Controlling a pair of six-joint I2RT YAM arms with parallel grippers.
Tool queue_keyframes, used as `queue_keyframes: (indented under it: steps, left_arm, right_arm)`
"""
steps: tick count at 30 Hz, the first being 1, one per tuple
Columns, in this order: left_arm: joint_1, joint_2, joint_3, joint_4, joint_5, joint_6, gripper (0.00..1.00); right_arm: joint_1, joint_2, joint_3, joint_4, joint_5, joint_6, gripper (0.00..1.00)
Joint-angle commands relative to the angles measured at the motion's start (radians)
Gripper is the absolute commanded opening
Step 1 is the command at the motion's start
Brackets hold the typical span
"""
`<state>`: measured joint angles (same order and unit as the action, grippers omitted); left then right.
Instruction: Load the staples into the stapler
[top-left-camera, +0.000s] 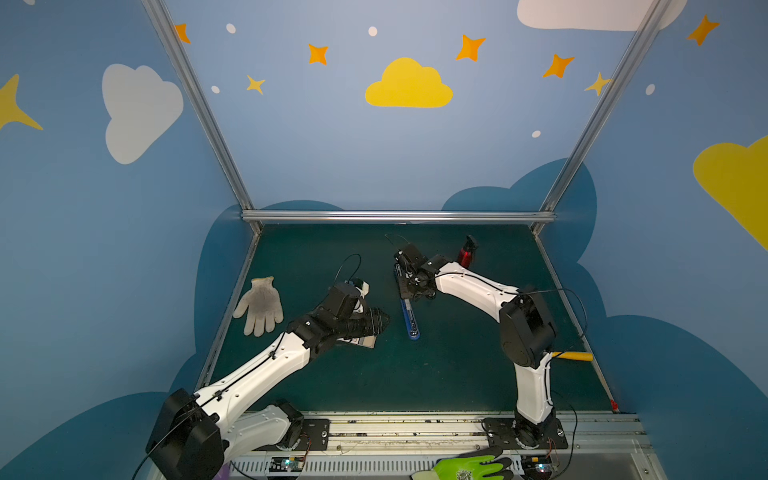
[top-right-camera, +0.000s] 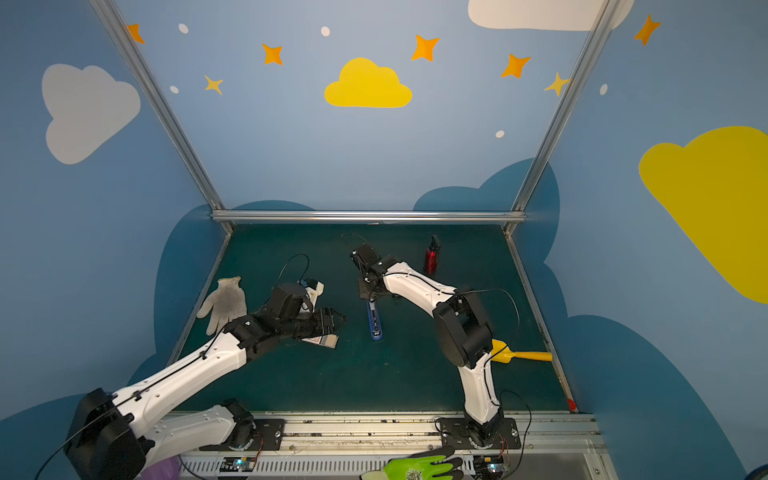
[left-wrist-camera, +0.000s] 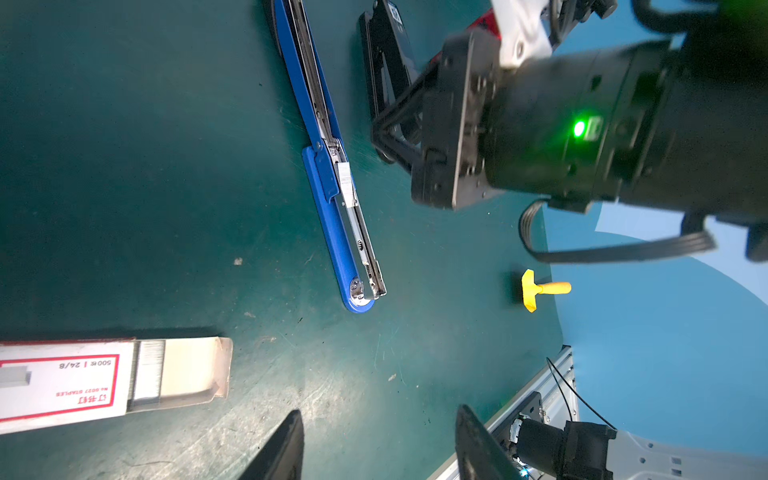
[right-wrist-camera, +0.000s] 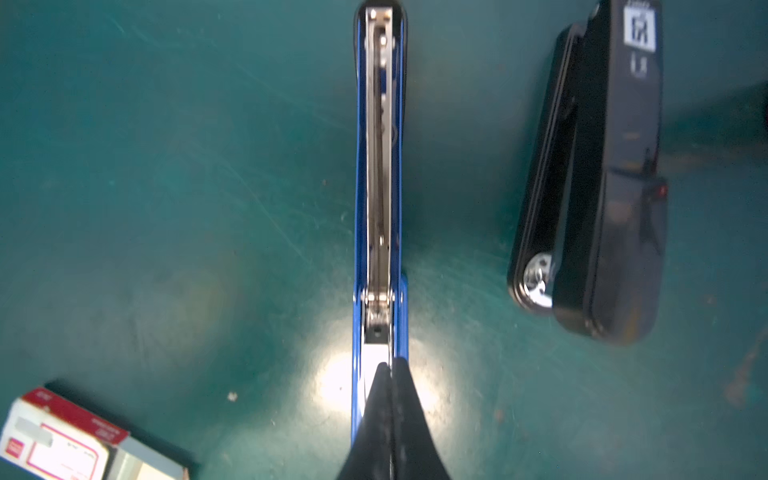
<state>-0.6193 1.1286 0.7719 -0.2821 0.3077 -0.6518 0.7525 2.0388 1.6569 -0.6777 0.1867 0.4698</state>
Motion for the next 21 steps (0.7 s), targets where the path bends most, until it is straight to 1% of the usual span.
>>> queue_keyframes:
  steps: [1,5,12,21]
  left_arm:
    - [0.006,-0.012,-0.015,-0.014,-0.01,-0.004,0.57]
    - [0.007,-0.009,-0.013,-0.012,-0.011,-0.006,0.58]
    - [0.013,-0.006,-0.011,-0.015,-0.012,-0.005,0.58]
    - [0.02,0.002,-0.011,-0.012,0.0,-0.003,0.58]
  right_arm:
    - [-0.01,0.043,0.041,-0.028,-0.027,-0.014,0.06]
    - [-0.016,0.083,0.082,-0.042,-0.039,-0.02,0.06]
    - [-0.022,0.115,0.099,-0.049,-0.061,-0.026,0.06]
    - [-0.022,0.112,0.039,-0.036,-0.096,-0.012,0.05]
